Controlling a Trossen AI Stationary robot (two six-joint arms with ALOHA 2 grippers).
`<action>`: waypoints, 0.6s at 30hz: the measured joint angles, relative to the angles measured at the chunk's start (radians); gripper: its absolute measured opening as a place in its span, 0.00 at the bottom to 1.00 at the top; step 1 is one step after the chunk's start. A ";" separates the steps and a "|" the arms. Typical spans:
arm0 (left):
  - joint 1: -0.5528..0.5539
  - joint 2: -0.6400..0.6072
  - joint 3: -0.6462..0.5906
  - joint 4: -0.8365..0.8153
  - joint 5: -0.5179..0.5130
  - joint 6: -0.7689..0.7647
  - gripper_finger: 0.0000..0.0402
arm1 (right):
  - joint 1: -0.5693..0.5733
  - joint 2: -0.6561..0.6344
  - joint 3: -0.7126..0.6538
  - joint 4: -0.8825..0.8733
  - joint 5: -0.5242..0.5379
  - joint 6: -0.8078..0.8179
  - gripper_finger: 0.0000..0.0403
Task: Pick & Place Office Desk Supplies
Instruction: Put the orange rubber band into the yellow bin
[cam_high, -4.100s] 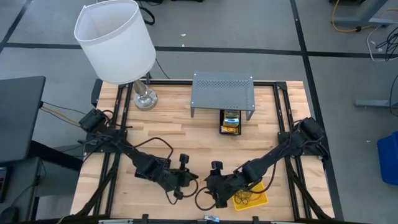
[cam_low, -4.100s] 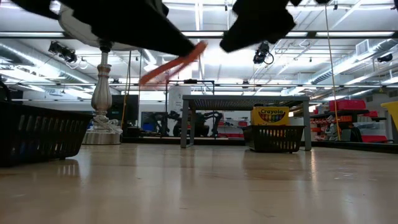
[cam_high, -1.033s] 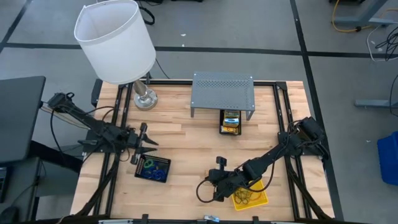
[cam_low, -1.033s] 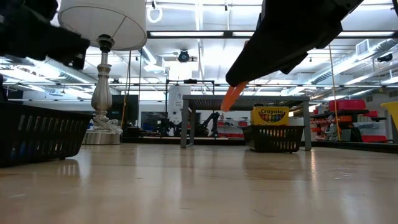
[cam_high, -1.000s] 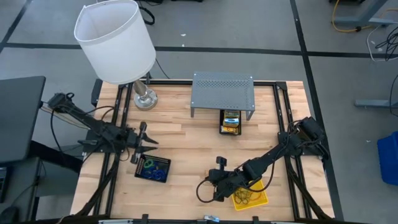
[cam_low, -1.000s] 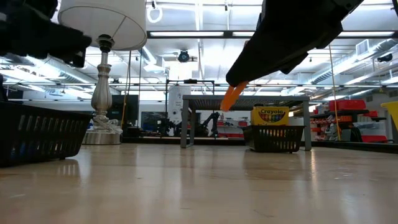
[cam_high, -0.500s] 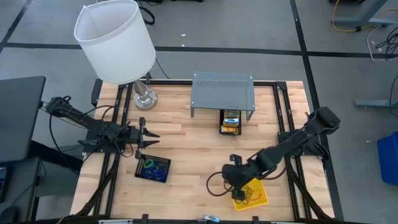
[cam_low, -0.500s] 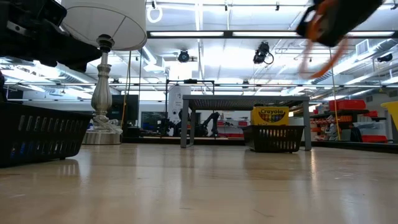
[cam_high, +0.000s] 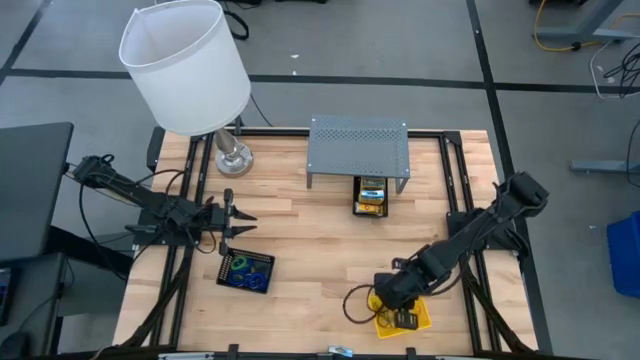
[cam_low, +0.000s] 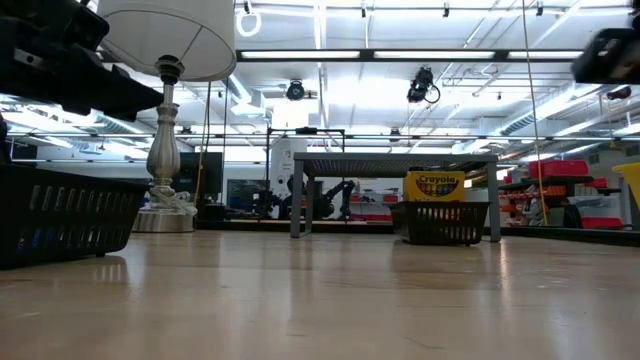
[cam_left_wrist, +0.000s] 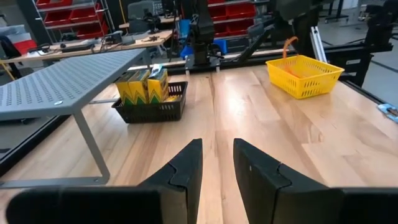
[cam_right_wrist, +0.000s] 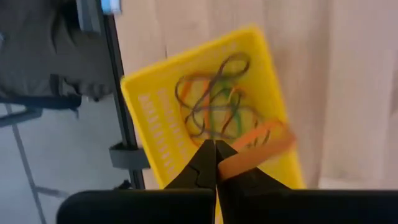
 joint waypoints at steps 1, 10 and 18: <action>0.000 0.000 0.000 -0.003 -0.002 0.000 0.25 | 0.009 0.010 0.000 -0.004 -0.009 0.007 0.00; 0.011 0.002 0.000 -0.024 -0.004 -0.007 0.25 | 0.076 0.130 0.000 -0.006 -0.021 0.019 0.01; 0.011 0.003 0.000 -0.025 -0.004 -0.013 0.25 | 0.078 0.150 0.000 0.010 -0.035 0.007 0.18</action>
